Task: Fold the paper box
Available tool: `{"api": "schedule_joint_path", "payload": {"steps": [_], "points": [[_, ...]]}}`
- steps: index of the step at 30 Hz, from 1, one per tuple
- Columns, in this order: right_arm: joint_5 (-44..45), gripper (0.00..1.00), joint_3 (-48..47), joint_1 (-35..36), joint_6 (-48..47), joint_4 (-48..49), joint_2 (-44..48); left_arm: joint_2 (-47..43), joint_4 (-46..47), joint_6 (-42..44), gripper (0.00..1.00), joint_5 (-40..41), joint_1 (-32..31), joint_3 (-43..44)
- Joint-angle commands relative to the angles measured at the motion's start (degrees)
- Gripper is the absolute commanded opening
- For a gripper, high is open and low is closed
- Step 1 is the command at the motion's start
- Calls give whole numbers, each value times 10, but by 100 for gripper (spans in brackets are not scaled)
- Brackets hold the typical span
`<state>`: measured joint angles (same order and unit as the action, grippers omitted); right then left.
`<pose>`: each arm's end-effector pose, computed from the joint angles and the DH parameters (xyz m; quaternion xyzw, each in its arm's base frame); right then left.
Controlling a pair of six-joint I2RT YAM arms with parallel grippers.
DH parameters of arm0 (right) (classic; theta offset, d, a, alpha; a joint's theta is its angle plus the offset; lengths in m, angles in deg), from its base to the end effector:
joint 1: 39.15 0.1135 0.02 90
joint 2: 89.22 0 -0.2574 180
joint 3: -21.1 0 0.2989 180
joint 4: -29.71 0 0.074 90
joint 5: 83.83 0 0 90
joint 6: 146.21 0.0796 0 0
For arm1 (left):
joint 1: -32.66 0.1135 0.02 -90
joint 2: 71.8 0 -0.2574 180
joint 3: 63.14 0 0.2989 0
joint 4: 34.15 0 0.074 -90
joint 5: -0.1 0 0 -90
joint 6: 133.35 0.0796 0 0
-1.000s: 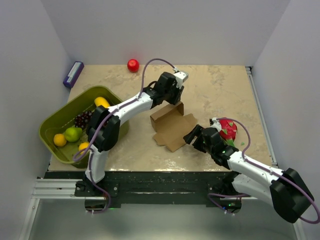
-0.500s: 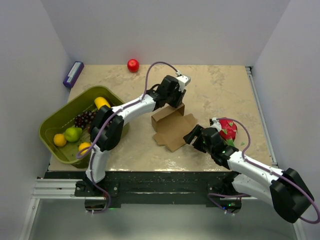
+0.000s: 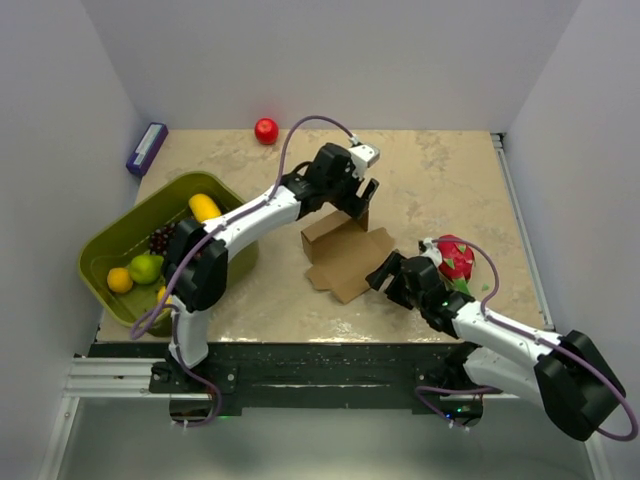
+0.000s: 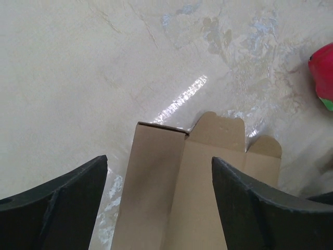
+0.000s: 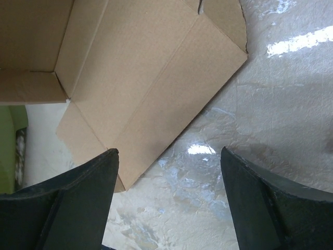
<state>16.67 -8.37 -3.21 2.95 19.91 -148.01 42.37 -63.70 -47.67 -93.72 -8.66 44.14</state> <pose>0.2234 0.1440 0.0912 0.2195 0.8729 0.2599 0.3497 0.4062 -0.3642 0.2213 0.2974 0.8414 -0.2021 0.4035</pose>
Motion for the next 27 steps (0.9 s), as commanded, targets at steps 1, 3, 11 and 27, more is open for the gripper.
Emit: {"api": "schedule_joint_path", "payload": {"steps": [1, 3, 11, 27], "points": [[8, 84, 8, -1, 10, 12, 18, -56, -52, 79, 87, 10, -6, -29], [10, 85, 9, 0, 10, 8, 24, -74, -47, 96, 89, 31, -15, -73], [14, 88, 1, -1, 6, -16, 54, -73, -50, 118, 91, 66, -27, -117], [18, 89, -13, -2, 10, -42, 62, -69, -19, 106, 51, 173, -31, -169]]}}
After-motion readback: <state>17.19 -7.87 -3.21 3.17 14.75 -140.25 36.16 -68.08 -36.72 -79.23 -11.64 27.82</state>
